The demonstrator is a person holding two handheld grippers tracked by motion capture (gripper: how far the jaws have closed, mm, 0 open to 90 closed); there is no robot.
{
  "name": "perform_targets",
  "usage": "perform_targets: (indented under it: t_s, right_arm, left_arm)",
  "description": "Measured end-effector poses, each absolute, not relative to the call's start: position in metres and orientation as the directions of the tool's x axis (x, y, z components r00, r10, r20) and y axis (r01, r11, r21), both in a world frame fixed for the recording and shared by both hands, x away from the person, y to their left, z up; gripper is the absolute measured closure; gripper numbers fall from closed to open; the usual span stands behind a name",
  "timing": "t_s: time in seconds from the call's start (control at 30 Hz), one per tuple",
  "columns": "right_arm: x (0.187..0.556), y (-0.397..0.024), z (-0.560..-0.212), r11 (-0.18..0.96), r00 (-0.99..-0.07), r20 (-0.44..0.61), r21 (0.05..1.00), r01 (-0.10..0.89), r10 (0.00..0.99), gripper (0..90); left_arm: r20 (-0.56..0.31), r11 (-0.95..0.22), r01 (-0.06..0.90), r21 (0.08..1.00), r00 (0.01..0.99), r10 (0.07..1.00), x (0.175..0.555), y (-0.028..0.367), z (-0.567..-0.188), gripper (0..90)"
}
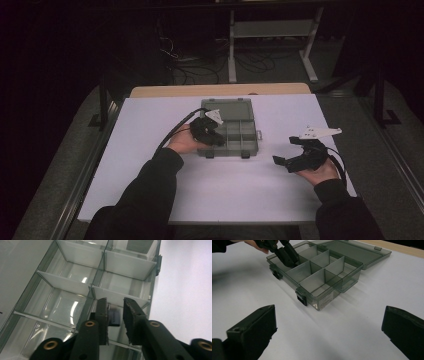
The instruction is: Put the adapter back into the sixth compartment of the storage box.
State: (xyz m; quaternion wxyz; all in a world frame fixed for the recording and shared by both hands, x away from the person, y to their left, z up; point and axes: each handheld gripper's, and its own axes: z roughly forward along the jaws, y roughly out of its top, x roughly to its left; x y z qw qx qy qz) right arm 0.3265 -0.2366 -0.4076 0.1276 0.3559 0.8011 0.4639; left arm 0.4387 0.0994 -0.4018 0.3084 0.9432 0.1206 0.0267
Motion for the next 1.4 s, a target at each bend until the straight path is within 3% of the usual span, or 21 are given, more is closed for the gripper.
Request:
perform_targets:
  t_s: [0.53,0.67,0.7,0.97,1.17,1.3,1.4]
  right_arm:
    - [0.326,-0.237,-0.407,0.316,-0.713,0.127,0.833,0.454,0.690,0.0]
    - [0.326,-0.236,-0.408,0.318,-0.713,0.126,0.832,0.454,0.690,0.0]
    - [0.326,-0.237,-0.407,0.315,-0.714,0.127,0.834,0.453,0.689,0.0]
    - [0.326,-0.237,-0.407,0.315,-0.714,0.128,0.834,0.453,0.689,0.0]
    - [0.326,-0.236,-0.407,0.316,-0.714,0.128,0.833,0.454,0.689,0.0]
    - [0.326,-0.237,-0.407,0.316,-0.713,0.128,0.833,0.454,0.689,0.0]
    - [0.325,-0.237,-0.407,0.314,-0.713,0.128,0.834,0.454,0.689,0.0]
  left_arm:
    - [-0.077,-0.730,0.236,0.641,0.967,0.245,0.437,0.113,-0.389,43.8]
    - [-0.077,-0.728,0.237,0.643,0.966,0.247,0.436,0.114,-0.388,40.3]
    - [-0.063,-0.720,0.233,0.653,0.965,0.255,0.432,0.117,-0.381,33.4]
    - [-0.053,-0.712,0.232,0.663,0.963,0.264,0.425,0.123,-0.374,18.3]
    - [-0.047,-0.708,0.231,0.668,0.962,0.269,0.421,0.126,-0.372,12.9]
    - [-0.056,-0.708,0.235,0.665,0.962,0.267,0.417,0.128,-0.369,2.3]
    - [-0.058,-0.702,0.237,0.672,0.961,0.269,0.414,0.131,-0.365,0.0]
